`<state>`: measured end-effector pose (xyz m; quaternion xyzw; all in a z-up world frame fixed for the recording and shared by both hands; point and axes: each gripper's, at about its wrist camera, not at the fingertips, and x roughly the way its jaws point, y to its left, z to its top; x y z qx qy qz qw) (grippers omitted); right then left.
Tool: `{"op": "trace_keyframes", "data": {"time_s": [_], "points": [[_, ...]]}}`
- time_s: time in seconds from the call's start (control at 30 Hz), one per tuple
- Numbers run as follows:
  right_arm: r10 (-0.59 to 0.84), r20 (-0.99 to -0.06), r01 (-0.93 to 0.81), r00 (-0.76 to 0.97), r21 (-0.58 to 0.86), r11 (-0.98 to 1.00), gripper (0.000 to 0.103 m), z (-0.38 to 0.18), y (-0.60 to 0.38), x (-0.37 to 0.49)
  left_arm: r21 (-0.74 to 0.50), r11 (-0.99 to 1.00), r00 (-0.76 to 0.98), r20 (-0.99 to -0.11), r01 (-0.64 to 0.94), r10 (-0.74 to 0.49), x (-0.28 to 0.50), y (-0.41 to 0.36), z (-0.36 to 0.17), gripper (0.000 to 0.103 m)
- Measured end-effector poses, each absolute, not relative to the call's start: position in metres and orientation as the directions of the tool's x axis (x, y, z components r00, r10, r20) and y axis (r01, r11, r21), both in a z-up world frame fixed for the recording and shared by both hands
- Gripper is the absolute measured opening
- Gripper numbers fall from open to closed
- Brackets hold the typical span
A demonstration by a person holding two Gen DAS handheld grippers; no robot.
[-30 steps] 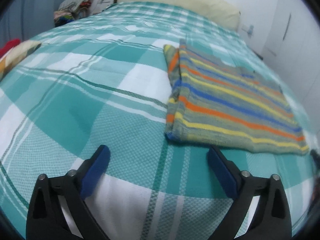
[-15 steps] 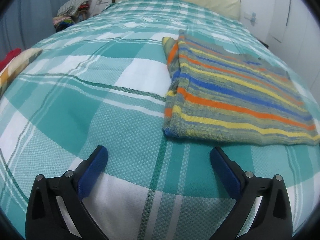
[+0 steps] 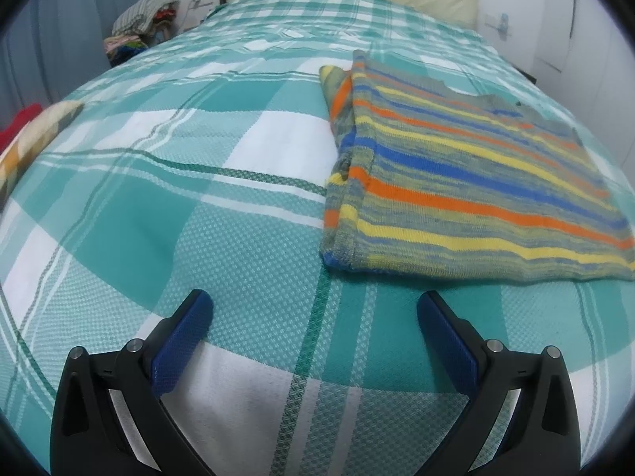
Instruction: Fold small clothes
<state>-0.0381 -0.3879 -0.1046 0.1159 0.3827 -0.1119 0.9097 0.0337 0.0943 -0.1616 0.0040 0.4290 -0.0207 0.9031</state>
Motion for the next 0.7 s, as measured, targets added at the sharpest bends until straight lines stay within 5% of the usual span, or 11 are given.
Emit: {"op": "trace_keyframes", "data": {"time_s": [0.7], "points": [[-0.223,-0.772,0.304,0.595,-0.040,0.952,0.103,-0.112,-0.371,-0.028,0.036,0.999,0.619,-0.785,0.030,0.010,0.035,0.090,-0.162,0.103]]}}
